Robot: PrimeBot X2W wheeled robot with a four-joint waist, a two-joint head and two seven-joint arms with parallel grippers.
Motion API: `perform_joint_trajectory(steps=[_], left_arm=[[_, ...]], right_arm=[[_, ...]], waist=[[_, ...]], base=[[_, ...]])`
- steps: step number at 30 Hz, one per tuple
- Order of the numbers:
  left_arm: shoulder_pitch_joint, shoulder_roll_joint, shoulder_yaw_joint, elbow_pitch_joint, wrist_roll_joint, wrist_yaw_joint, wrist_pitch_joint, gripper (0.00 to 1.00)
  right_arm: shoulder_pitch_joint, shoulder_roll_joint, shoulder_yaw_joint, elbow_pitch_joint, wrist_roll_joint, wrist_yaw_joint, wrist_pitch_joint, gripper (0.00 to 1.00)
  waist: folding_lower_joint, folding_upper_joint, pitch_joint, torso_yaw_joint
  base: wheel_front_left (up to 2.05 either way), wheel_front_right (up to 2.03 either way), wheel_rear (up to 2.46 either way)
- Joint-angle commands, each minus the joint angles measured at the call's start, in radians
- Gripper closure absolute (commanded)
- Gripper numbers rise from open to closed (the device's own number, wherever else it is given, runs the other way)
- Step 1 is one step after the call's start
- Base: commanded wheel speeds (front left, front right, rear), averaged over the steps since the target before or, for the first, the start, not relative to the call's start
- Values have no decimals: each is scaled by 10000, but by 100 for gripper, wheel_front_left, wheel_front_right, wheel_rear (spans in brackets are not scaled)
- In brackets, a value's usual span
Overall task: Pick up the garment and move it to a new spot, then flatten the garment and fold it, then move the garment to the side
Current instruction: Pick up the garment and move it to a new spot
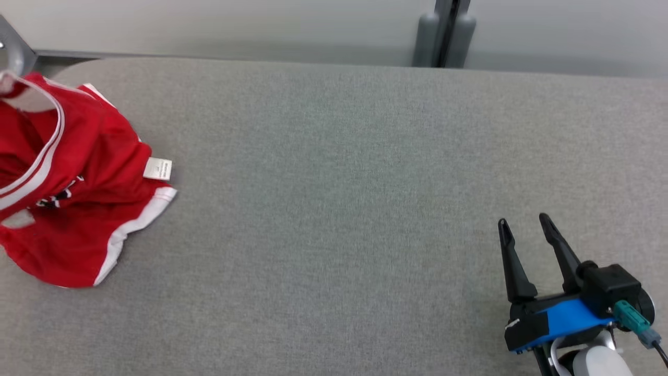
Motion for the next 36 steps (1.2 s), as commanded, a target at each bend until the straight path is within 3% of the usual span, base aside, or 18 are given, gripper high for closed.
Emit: perform_joint_trajectory(steps=[1,6,10,22,29,36], left_arm=[[-325,101,-93,-253,111,-98,32,100],[-1127,144,-494,-1102,184,-477,224,100],[-1897,-164,-966,-1762,205,-806,315,100],[-3406,-2360,-2647,-3457,-745,-1398,164,100],[-2609,-3594,-4083,-3075,-1097,-1516,-291,100],[-1518,-4101,-5286,-1279,-793,-1568,-1210,100]], right_arm=[[176,-44,-32,100,83,1,-66,0],[455,-46,-67,433,390,1,-222,0],[677,-44,-49,630,586,1,-328,0],[738,-44,185,658,808,1,-234,0],[574,-44,359,608,987,1,-182,0],[370,-43,536,661,1133,1,-273,0]], waist=[[2,0,-450,-197],[2,0,-1387,-351],[2,0,-1963,-643],[2,0,-2395,-2290],[2,0,-2156,-3413],[2,0,-1781,-4297]], base=[[0,0,0],[0,0,0],[0,0,0],[0,0,0],[0,0,0],[0,0,0]])
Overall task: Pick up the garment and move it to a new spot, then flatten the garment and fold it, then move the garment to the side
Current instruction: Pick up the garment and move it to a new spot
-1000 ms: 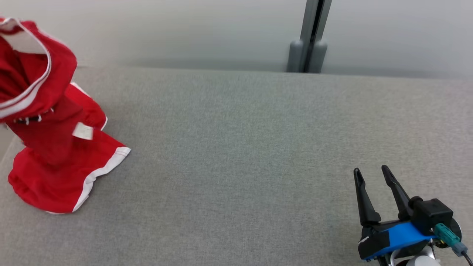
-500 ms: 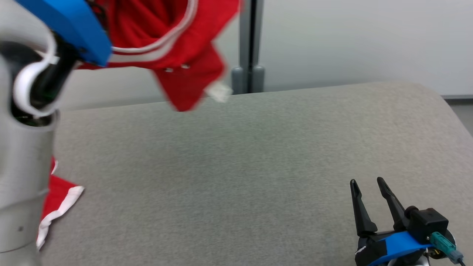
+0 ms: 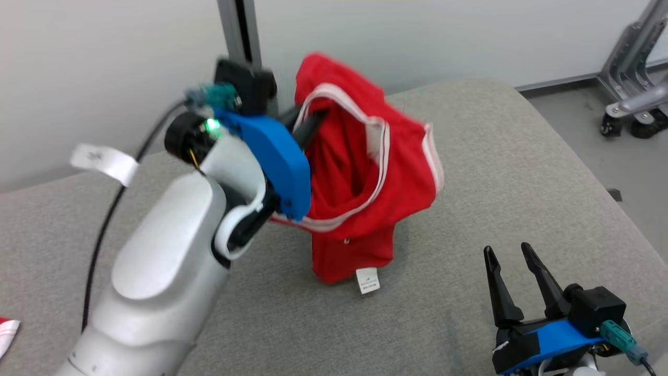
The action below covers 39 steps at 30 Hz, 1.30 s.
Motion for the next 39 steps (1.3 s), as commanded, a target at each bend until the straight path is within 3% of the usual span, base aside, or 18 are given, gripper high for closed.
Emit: perform_joint_trajectory(steps=[1,11,12,13,14,21,27,34,39], left_arm=[[302,31,-183,523,190,-55,-283,100],[1774,-451,-801,4086,796,264,-2236,100],[1859,-536,-797,4308,821,279,-2536,85],[1959,-640,-781,4493,767,273,-2784,53],[2036,-705,-705,4727,701,362,-2975,0],[2472,-1088,-431,4901,12,99,-4287,0],[3360,-749,42,3937,-424,28,-5866,0],[4633,-274,1033,2299,-63,556,-6586,0],[6007,-247,2488,192,1194,962,-6590,0]], right_arm=[[-181,-36,57,23,47,1,-70,0],[-109,-39,-32,132,5,1,-67,0],[-89,-39,-45,115,-34,1,-61,0],[-65,-39,-67,92,-37,1,-38,0],[-43,-39,-70,83,-51,1,0,0],[226,-41,-218,-104,-100,1,182,0],[397,-38,-342,-282,-79,1,296,0],[510,-41,-512,-344,13,1,299,0],[482,-42,-670,-337,-22,1,302,0]], waist=[[-1,-1,23,-147],[-1,-1,-129,101],[-1,-1,-163,205],[-1,-1,-191,310],[-1,-1,-225,420],[-1,-1,-472,1122],[-1,-1,-547,1546],[-1,-1,-551,1930],[-1,-1,-546,2210]], base=[[0,0,0],[0,0,0],[0,0,0],[0,0,0],[0,0,0],[0,0,0],[0,0,0],[0,0,0],[0,0,0]])
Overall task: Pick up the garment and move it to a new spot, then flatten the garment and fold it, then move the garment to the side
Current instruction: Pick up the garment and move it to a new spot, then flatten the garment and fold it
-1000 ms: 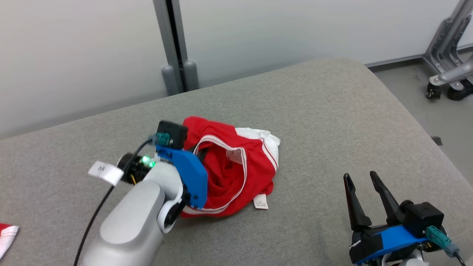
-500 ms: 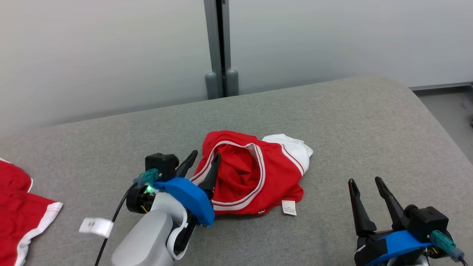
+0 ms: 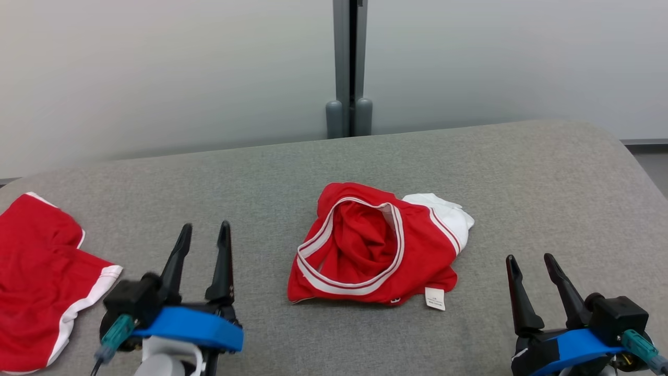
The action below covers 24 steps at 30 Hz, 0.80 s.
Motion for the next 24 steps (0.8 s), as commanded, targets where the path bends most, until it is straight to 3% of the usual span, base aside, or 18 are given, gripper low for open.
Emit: perform_joint_trajectory(steps=[1,11,24], left_arm=[[355,-39,235,-270,264,55,-23,0],[1721,59,1609,-631,1770,-22,-28,0],[1697,96,1785,138,2162,-382,-29,0]], right_arm=[[50,-40,-30,-4,37,1,-8,0],[76,-43,-433,152,-97,1,-9,0],[164,-43,-495,420,20,1,115,0]], waist=[[1,0,14,74],[1,0,-107,540],[1,0,-212,855]], base=[[0,0,0],[0,0,0],[0,0,0]])
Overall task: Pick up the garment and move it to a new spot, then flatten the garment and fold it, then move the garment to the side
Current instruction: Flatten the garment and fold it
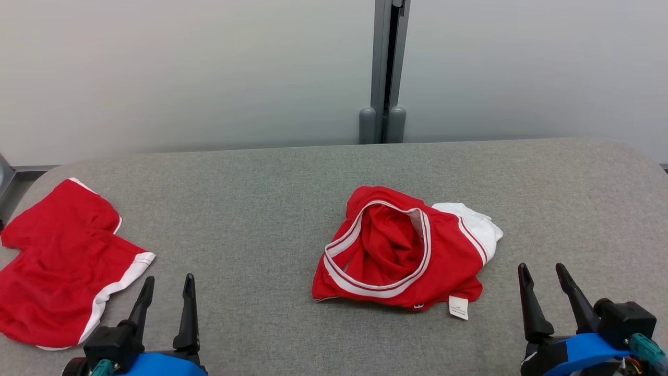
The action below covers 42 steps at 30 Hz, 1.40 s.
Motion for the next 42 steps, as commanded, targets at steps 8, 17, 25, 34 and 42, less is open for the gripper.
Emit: perform_joint_trajectory(steps=[8,17,25,34,42], left_arm=[[-176,-106,23,51,143,-116,-28,0],[-193,-165,-11,152,174,-158,-28,0],[-339,-215,-114,263,178,-197,-30,0],[-664,-245,-335,280,246,-282,-28,0],[-1034,-223,-548,278,261,-370,-28,0]], right_arm=[[60,-43,58,95,123,1,-4,0],[-20,-43,160,155,161,1,87,0],[-1280,-43,870,176,-116,1,1388,0],[-3690,-46,1894,1785,-286,1,3980,0],[-5184,-48,2022,4193,-1389,1,4404,0]], waist=[[0,0,-29,5],[0,0,-21,33],[0,0,76,112],[0,0,288,421],[0,0,669,844]], base=[[0,0,0],[0,0,0],[0,0,0],[0,0,0],[0,0,0]])
